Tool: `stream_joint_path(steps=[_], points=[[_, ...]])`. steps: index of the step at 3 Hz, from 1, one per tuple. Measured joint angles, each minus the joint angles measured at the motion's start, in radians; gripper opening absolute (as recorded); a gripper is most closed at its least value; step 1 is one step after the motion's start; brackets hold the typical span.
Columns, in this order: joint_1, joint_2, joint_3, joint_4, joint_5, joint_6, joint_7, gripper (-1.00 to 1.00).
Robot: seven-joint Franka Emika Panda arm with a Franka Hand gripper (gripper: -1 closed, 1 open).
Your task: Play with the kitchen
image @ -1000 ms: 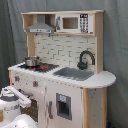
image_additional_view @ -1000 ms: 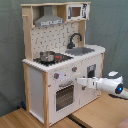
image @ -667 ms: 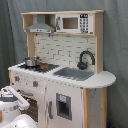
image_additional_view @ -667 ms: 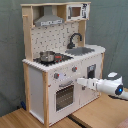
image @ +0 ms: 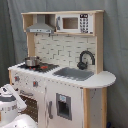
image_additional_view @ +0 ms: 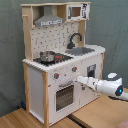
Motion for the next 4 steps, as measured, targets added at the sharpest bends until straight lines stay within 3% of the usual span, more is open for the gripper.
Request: stream_joint_path(steps=[2, 4], points=[[-0.008, 0.0, 0.022, 0.0, 0.0, 0.0, 0.229, 1.0], [-0.047, -0.009, 0.063, -0.004, 0.0, 0.0, 0.451, 1.0]])
